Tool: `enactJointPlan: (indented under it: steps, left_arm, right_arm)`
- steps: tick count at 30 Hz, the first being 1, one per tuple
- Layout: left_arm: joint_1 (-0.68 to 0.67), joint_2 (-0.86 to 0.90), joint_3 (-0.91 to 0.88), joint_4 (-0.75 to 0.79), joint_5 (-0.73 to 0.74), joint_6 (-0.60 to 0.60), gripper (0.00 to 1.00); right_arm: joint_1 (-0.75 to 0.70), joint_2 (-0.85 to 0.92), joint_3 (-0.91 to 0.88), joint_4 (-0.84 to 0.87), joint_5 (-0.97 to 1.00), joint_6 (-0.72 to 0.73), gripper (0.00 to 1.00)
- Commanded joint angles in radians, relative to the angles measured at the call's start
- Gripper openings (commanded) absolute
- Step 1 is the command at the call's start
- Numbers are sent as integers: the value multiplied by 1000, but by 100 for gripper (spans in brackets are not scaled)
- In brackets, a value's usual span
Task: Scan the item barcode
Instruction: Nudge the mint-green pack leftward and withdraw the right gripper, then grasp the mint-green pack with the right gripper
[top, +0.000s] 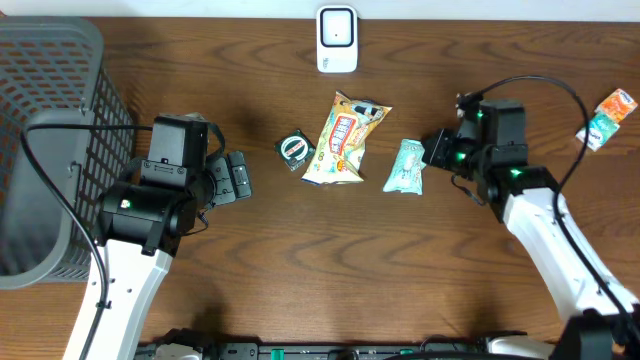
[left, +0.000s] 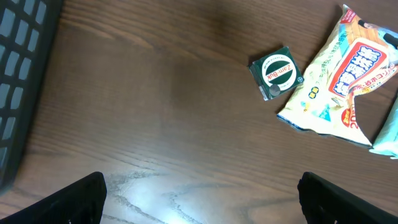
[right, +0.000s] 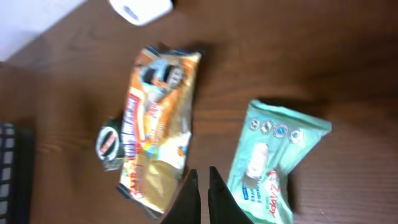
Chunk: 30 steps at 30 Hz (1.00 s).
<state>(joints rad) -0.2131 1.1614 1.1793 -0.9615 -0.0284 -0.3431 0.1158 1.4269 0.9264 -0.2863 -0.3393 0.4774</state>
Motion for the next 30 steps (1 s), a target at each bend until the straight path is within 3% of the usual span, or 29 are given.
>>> enactJointPlan:
  steps: [1,3,8,14,24,26,30]
  left_arm:
    - [2,2,9,0,2,-9,97]
    - [2,2,9,0,2,-9,98]
    - [2,2,9,0,2,-9,98]
    - [2,2,9,0,2,-9,98]
    - [2,2,9,0,2,-9,98]
    - [2,2,9,0,2,-9,98]
    - [2,2,9,0,2,-9,98]
  right_arm:
    - [6,-8,8,-6,-6,-23,1]
    - [6,5,8,-28,21,-22,2]
    - [6,73,8,-89,67,-19,39]
    - [6,200,8,-51,67,-19,47]
    - [6,352,8,0,11,-19,47]
    - [6,377,8,0,11,-19,43]
    - [16,418,8,8,3,-19,25]
